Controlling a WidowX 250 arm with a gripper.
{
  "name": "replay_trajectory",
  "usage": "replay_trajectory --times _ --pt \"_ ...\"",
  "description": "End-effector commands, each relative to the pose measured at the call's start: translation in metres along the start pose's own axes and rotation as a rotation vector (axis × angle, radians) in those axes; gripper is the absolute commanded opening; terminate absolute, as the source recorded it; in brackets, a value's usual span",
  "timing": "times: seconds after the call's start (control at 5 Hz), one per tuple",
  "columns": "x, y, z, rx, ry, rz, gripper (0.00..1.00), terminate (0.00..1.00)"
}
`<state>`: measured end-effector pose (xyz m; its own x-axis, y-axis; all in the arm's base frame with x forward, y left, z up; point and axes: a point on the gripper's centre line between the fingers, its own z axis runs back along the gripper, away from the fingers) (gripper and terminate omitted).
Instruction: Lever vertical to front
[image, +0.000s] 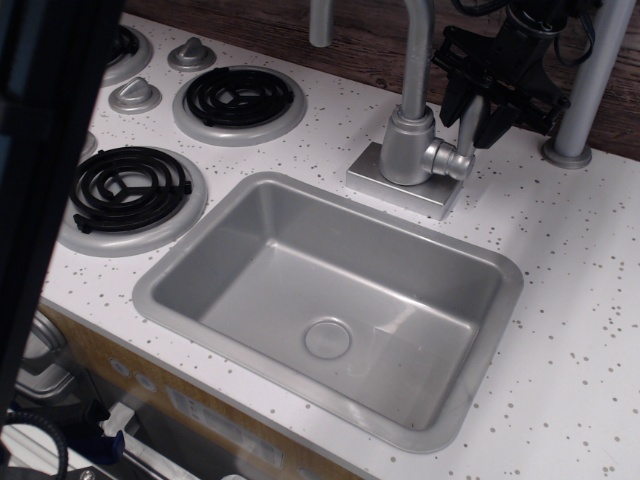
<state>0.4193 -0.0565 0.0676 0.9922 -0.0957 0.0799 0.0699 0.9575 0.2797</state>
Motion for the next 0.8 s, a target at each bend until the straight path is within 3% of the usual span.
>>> replay_trajectory --times 0.0,0.2,0.6 --pt "-0.023 0.004 0.026 -0.044 0.015 0.094 0.00 0.00" --pt "-0.034 0.001 0.020 -0.073 0.035 0.128 0.00 0.00" --pt "-0.030 0.003 -0.001 -0.152 0.077 0.111 0.00 0.00"
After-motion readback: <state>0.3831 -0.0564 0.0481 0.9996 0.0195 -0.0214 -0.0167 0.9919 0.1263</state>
